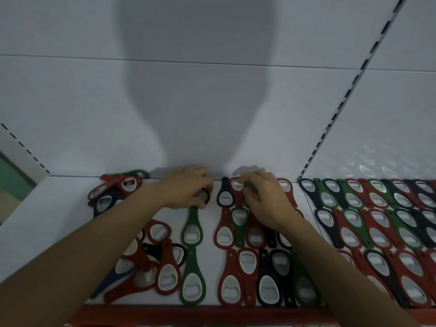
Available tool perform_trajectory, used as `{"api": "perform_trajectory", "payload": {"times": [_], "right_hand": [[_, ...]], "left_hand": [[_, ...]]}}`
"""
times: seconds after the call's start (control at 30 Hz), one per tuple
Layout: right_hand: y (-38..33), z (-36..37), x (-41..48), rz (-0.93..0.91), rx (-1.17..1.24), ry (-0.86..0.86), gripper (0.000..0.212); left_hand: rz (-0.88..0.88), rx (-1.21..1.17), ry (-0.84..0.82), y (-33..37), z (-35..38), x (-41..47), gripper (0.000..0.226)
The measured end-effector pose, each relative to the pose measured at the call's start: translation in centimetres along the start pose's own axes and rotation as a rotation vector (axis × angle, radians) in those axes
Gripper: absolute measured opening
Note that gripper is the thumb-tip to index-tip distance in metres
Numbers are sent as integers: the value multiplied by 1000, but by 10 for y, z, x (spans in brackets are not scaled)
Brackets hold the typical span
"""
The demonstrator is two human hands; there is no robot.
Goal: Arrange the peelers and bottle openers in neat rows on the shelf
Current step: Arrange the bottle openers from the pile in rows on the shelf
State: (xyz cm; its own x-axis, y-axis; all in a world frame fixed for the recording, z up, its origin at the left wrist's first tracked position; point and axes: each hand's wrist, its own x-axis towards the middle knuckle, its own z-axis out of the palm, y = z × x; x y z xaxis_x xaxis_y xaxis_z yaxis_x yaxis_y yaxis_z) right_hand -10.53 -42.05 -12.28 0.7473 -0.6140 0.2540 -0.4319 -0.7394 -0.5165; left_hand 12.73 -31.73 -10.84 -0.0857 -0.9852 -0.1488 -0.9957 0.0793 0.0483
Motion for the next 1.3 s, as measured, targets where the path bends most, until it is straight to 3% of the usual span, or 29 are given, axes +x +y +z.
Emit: {"api": "perform_trajectory", "payload": {"times": [0.07,0.13,0.23,0.33,0.47,0.53,0.63,0.7,0.8,0.93,1.0,1.1,1.23,1.3], "right_hand": [[0,-1,0,0,19,26,24],[1,-2,1,6,39,41,23],[0,-1,2,11,53,45,22],[-1,2,3,7,52,49,22],[-2,8,1,13,45,56,22],[-2,12,1,10,22,50,22],[-8,17,0,-7,3,23,21],[-12,20,-3,-44,-10,7,20],[-16,22,-6,-68,-15,6,19],[-20,24,-7,-57,-4,1,20],[-22,24,-8,-51,3,-5,20],[-24,23,-10,-48,13,-8,20],[-26,22,-12,-1,27,-9,20],[-26,21,-11,35,26,-8,20]], "left_hand": [[-17,-158,99,-3,-4,0,18],[-107,-381,302,-2,-9,1,7],[-333,-724,453,1,-12,9,10],[-454,-711,386,8,-4,16,16],[-476,-607,404,16,9,14,35],[-445,-567,386,18,7,10,43],[-279,-488,335,15,-2,-9,36],[-91,-353,200,10,-6,-30,32],[127,-192,-68,7,-2,-58,46],[180,-81,-105,12,6,-70,46],[136,-97,-61,10,2,-70,32],[-14,-410,112,12,-1,-70,11],[-300,-785,259,32,11,-64,21],[-442,-725,233,40,22,-60,23]]}}
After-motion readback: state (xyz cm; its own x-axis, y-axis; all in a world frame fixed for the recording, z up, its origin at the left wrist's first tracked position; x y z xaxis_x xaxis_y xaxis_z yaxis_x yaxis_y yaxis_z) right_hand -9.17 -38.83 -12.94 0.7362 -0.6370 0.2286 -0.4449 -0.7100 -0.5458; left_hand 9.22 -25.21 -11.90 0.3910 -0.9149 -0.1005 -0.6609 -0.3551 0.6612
